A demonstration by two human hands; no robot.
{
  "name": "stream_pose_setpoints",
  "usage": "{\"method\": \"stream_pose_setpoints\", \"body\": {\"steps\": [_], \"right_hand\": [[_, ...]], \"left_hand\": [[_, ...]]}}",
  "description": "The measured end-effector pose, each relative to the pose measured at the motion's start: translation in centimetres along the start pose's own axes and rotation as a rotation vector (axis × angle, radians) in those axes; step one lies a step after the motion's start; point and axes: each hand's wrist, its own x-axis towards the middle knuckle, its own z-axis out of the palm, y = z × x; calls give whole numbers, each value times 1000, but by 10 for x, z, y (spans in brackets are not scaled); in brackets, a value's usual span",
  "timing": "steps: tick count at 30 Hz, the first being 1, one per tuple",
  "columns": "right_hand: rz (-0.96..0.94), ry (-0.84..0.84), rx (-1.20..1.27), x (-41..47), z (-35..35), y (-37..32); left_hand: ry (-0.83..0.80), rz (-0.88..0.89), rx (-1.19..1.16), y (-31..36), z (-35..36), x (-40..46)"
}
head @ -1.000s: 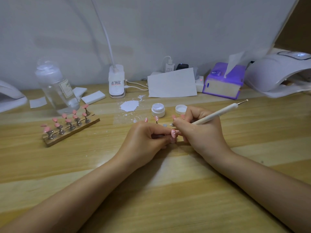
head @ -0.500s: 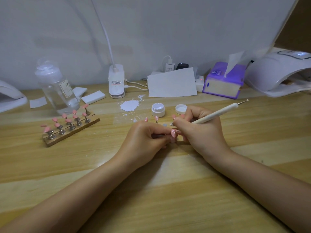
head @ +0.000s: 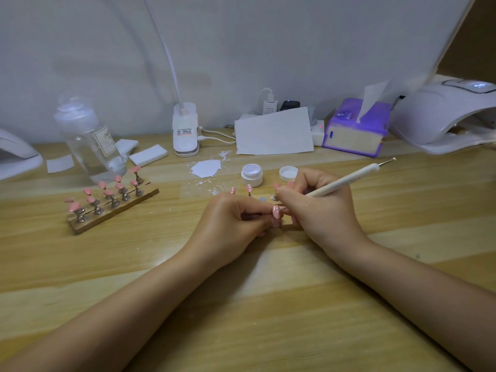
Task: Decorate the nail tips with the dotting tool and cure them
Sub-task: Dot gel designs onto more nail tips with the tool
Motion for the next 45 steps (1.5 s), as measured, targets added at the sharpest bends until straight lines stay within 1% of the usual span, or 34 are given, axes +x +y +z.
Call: {"method": "stream_pose_setpoints", "body": {"steps": [7,22,35,38,42,45], "right_hand": [[15,21,15,0,1,-1],[25,3,20,0,-1,-1],[-2,17,-15,-1,0,0],[18,49,23,-1,-1,-2],[-54,155,-22,1,-5,-1],[-46,153,58,-1,-5,-6]], "left_hand": [[-4,-6,-13,0,0,0],[-1,-2,-11,0,0,0],[2,-8,-16,0,0,0],[3,-18,-29,-1,1,0],[-5,-45,-58,-2,1,0],[-9,-67,-78,-2,1,1]]}}
